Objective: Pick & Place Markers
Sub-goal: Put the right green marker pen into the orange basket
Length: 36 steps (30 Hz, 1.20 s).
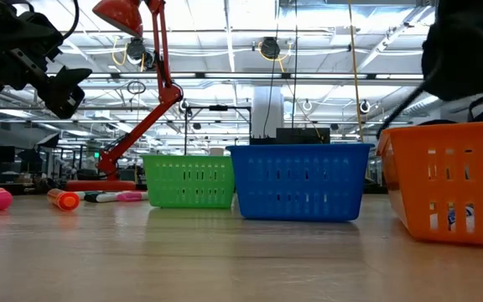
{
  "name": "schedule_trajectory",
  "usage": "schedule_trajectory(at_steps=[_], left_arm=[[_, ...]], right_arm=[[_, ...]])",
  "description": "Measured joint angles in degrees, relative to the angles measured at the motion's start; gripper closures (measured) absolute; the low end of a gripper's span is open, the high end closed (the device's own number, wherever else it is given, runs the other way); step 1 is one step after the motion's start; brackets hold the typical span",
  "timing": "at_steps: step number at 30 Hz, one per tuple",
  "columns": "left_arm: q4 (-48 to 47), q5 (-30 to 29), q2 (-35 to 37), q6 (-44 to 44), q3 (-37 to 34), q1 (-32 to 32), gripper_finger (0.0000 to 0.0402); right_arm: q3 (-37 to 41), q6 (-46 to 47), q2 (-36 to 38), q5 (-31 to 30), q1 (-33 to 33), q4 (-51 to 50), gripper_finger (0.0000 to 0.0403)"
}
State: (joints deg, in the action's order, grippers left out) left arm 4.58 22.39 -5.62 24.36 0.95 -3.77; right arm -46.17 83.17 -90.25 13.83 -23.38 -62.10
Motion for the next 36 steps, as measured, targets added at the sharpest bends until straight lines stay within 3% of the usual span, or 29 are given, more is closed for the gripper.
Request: schedule_trajectory(at_steps=[2, 7, 16, 26, 36], left_arm=[[0.06, 0.0, 0.01, -0.04, 0.0, 0.0, 0.0128], [0.12, 0.0, 0.01, -0.03, -0.02, 0.0, 0.0128], [0.02, 0.0, -0.01, 0.02, -0.02, 0.0, 0.0128], [0.07, 0.0, 0.02, 0.02, -0.02, 0.0, 0.0128], [0.0, 0.0, 0.01, -0.02, -0.02, 0.0, 0.0128]], right_arm=[[0.0, -0.12, -0.05, -0.08, 0.15, 3.25, 0.0403], [1.94, 3.06, -0.03, -0.25, 2.01, -1.09, 0.0403], [11.05, 6.46, 0.05, 7.09, 3.56, 0.94, 0.0403], [11.52, 8.92, 0.0, 5.59, 9.0, 1.35, 0.0403], [11.06, 8.41, -0.01, -1.28, 13.42, 0.54, 0.0403]])
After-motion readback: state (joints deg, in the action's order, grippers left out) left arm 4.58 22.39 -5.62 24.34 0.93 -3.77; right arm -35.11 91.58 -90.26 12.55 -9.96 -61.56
